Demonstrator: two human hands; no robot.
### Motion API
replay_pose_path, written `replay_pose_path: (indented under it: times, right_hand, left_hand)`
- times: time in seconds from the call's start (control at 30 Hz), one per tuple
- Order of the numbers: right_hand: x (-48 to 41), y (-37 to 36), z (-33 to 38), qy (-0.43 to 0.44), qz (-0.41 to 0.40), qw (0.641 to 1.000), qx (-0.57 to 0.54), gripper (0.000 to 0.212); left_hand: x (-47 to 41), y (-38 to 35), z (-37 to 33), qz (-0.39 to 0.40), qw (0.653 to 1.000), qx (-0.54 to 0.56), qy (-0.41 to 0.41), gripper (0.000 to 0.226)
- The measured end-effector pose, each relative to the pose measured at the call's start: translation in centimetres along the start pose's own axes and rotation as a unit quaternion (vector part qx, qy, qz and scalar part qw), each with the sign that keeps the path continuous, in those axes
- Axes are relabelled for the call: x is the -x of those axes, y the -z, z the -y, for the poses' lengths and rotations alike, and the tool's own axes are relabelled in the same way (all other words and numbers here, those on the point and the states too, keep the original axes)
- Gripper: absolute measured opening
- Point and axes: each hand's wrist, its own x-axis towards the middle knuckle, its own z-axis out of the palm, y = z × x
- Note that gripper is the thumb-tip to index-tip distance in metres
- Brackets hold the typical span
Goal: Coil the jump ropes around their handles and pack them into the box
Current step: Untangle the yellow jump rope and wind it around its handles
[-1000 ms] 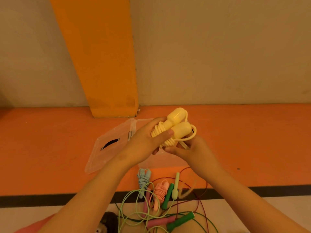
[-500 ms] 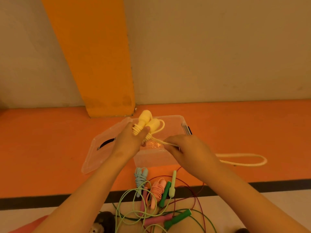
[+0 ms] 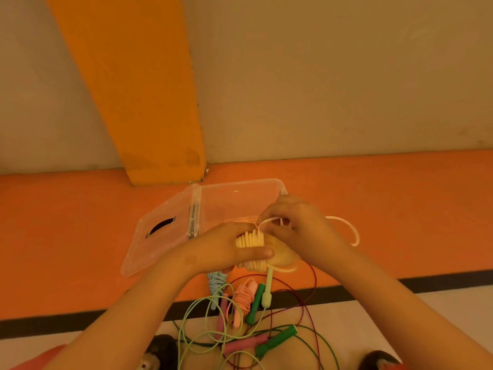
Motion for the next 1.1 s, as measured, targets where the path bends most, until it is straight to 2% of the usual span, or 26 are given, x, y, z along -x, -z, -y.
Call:
replay_pose_path:
  times: [0.17,0.27,0.37,0.47,0.57,0.7,0.83,0.97,1.1]
  right_hand:
    - [0.0,0.0,-0.2,-0.039,0.015,0.997,-0.071,0.011]
    - [-0.3,0.4,-0.3,-0.056,0.020,0.988,-0.144,0.013]
    - [-0.3,1.0,0.0,-0.091,0.028,0.963,-0.254,0.013]
    - [-0.1,1.0,-0.2,-0.142,0.041,0.929,-0.338,0.033]
    - [0.0,0.5,-0.5,-0.164,0.065,0.900,-0.399,0.057]
    - [0.3,-0.2,-0.4,-0.143,0.080,0.901,-0.401,0.087]
    - [0.5,-0.4,-0.3,-0.108,0.066,0.902,-0.414,0.085]
    - [0.5,0.1,-0.6,-0.097,0.070,0.904,-0.411,0.098]
    - [0.7,-0.1,-0.3,-0.096,0.086,0.903,-0.409,0.092]
  left_hand:
    - [0.1,-0.4,0.0,-0.034,0.999,-0.036,-0.022,0.024]
    - [0.3,-0.1,0.1,-0.032,0.998,0.040,-0.029,0.008]
    - [0.8,0.3,-0.4,-0.023,0.991,0.121,-0.045,0.018]
    - [1.4,0.8,-0.7,-0.031,0.979,0.194,-0.062,0.031]
    - [1.7,1.4,-0.6,-0.063,0.972,0.213,-0.075,0.024]
    - [1.8,1.5,-1.0,-0.094,0.971,0.204,-0.080,0.022]
    - [1.8,1.3,-1.3,-0.075,0.972,0.207,-0.082,0.025]
    - [1.8,1.4,-1.4,-0.072,0.974,0.200,-0.074,0.032]
    - [1.7,1.5,-1.3,-0.074,0.976,0.200,-0.047,0.040]
